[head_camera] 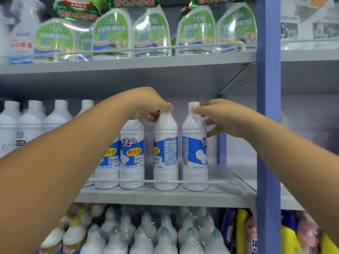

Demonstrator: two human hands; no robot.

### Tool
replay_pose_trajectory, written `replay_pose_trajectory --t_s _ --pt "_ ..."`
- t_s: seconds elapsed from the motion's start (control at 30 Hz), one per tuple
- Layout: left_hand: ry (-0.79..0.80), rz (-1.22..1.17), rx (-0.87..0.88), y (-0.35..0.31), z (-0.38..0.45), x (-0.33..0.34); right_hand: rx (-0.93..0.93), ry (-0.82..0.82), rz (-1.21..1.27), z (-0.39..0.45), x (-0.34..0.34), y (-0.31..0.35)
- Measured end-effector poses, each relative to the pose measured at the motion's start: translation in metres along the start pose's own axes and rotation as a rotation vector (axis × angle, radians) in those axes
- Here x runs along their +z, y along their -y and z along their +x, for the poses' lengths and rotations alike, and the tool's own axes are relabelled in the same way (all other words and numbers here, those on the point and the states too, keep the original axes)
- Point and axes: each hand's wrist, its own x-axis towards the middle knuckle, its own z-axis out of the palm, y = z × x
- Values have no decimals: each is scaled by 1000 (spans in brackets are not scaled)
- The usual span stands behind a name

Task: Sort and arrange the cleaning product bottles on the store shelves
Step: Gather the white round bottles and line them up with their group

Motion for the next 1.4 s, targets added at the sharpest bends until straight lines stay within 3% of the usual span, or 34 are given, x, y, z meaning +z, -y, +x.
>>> replay_pose_trajectory --t_s 0.13,0.8,1.03,1.4 --pt "-22 114 8 3 5 -1 -3 41 -3 3 8 0" --pt "-166 391 28 16 14 -9 -82 -160 -91 24 37 3" --pt "-74 139 31 17 12 -11 -76 -40 19 28 28 3" --pt "-177 260 33 17 9 -3 -162 -133 21 26 44 2"
